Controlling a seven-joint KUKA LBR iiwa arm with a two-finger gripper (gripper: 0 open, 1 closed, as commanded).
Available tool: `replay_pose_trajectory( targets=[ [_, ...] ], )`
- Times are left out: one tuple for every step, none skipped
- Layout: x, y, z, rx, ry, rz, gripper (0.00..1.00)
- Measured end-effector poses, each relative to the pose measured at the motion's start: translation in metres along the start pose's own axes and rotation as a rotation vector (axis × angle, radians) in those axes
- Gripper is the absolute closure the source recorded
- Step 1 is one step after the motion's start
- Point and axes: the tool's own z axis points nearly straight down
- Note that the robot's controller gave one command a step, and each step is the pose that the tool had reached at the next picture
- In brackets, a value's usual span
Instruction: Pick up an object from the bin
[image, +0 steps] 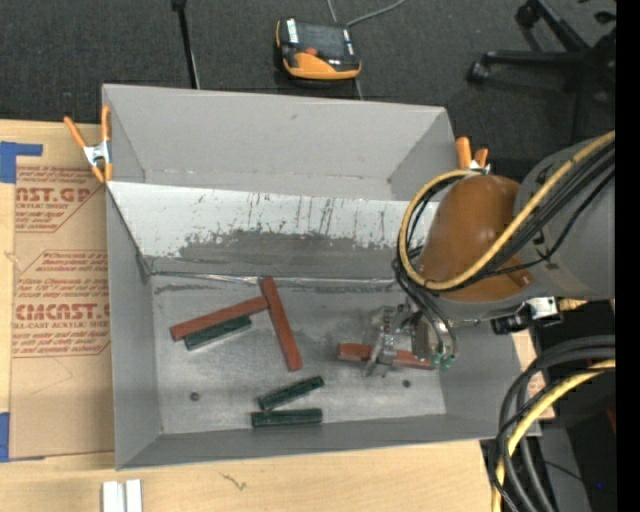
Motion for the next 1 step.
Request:
replay_pose_trajectory(
  targets=[
    [-0.0005,0.0002,-0.0104,0.000,-0.001,0.000,1.00]
  ],
)
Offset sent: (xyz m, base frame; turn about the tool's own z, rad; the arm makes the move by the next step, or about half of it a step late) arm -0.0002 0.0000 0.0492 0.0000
